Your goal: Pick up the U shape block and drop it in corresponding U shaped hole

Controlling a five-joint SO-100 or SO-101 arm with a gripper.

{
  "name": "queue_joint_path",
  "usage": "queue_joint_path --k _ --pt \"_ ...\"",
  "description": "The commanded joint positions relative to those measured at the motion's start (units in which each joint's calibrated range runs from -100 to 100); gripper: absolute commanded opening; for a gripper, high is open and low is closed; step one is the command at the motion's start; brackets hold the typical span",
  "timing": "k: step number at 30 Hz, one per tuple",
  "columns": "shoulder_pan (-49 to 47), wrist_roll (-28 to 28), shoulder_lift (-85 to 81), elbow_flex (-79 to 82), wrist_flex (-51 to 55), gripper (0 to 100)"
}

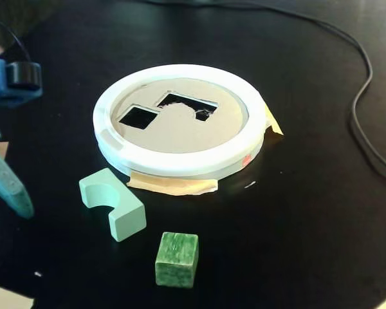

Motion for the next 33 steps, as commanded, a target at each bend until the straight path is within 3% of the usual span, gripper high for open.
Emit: queue_joint_path --k 1,33 --pt "-0.23 0.05 -0.40 -0.02 -1.65 56" --pt "1.27 0.05 -0.40 -0.02 -1.65 56"
